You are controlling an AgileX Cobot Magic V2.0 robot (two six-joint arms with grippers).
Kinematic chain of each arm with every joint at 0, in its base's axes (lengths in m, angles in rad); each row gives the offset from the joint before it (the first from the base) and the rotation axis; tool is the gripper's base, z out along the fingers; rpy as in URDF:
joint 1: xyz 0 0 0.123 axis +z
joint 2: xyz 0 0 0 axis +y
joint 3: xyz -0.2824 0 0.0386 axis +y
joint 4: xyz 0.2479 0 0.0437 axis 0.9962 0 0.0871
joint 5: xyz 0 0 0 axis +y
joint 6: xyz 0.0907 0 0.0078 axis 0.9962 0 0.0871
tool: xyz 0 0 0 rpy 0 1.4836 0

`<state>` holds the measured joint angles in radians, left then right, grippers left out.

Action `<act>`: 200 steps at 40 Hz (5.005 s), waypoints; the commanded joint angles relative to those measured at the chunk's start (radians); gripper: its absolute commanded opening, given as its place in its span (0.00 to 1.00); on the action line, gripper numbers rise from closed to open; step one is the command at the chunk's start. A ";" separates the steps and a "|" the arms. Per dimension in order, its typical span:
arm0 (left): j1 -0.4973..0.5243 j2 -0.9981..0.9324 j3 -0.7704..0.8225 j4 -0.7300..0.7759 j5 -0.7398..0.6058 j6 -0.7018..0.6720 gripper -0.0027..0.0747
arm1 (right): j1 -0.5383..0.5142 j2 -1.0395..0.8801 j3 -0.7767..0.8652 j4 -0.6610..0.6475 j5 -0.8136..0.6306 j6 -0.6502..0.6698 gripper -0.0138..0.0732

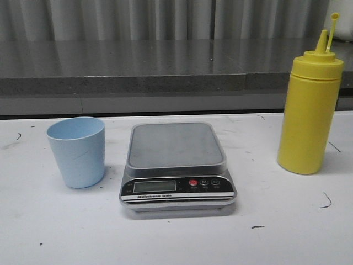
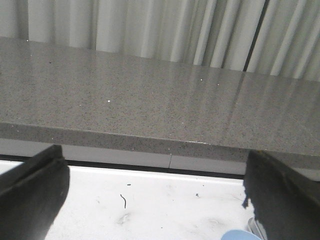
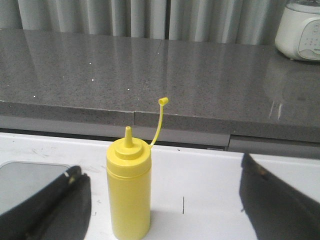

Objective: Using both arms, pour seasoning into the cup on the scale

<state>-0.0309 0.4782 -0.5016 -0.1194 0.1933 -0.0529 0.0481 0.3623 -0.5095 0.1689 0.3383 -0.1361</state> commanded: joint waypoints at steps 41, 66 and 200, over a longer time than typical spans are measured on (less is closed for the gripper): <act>-0.510 1.092 -0.600 0.062 0.316 0.053 0.93 | -0.006 0.015 -0.036 0.002 -0.072 -0.004 0.91; -0.510 1.213 -0.662 0.080 0.413 0.053 0.11 | -0.006 0.015 -0.036 0.002 -0.072 -0.004 0.91; -0.338 0.126 -0.081 0.108 0.094 -0.008 0.01 | -0.006 0.015 -0.036 0.002 -0.060 -0.004 0.91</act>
<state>-0.3676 0.7032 -0.6298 0.0000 0.4433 -0.0514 0.0481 0.3623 -0.5095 0.1689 0.3535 -0.1354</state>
